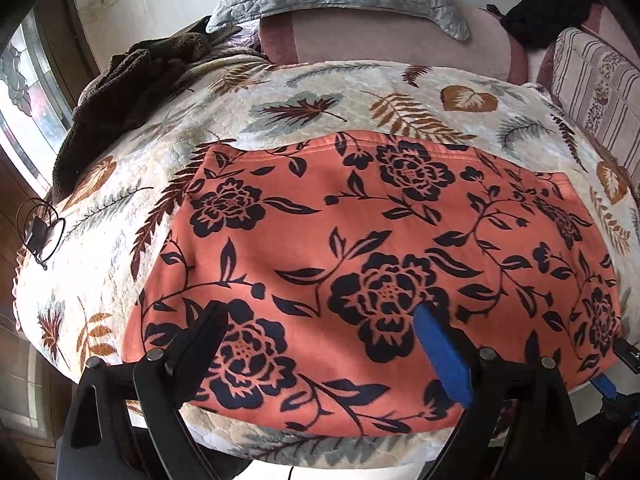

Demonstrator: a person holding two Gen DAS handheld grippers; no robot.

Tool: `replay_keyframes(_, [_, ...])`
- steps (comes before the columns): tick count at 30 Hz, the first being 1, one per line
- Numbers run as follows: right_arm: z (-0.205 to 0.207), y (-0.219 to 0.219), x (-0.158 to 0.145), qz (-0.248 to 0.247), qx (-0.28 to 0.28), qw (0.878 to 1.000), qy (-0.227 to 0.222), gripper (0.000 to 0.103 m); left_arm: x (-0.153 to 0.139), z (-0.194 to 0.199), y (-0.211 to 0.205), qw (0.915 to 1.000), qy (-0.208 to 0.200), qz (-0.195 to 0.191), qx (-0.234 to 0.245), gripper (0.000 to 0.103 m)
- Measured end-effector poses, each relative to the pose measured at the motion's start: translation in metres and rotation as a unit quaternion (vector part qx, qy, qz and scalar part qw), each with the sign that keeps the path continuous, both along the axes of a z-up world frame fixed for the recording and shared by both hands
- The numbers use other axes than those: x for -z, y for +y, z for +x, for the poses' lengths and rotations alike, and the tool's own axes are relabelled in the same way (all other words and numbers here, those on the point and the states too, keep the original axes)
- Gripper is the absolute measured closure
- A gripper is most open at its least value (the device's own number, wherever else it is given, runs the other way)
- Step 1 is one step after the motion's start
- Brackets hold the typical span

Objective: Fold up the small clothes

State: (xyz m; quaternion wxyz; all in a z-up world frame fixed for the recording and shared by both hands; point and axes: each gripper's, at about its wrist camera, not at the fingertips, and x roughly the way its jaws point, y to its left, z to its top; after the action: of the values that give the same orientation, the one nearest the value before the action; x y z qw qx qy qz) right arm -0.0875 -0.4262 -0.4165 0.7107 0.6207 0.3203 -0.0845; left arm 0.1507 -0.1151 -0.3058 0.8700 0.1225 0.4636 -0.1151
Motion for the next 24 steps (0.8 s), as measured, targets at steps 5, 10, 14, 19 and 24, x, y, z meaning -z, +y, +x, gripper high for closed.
replay_keyframes(5, [0.018,0.005,-0.007,-0.015,0.010,0.999,-0.038,0.034,0.037,0.026,0.007,0.9993,0.031,0.020,0.000,0.007])
replay_keyframes(10, [0.031,0.004,-0.013,-0.031,0.026,0.997,-0.069,0.038,0.025,0.029,0.011,0.9994,0.033,-0.005,0.011,0.007])
replay_keyframes(14, [0.042,0.006,-0.002,-0.025,0.037,0.997,-0.068,0.043,0.028,0.028,0.020,0.9992,0.039,0.008,0.003,0.007])
replay_keyframes(19, [0.058,0.013,-0.035,-0.089,-0.002,0.995,-0.046,0.081,0.008,0.018,0.057,0.9998,0.017,-0.001,-0.012,0.007])
replay_keyframes(24, [0.087,0.039,-0.110,-0.157,-0.046,0.984,-0.070,0.081,-0.035,0.029,0.134,0.9965,-0.023,-0.004,-0.080,0.007])
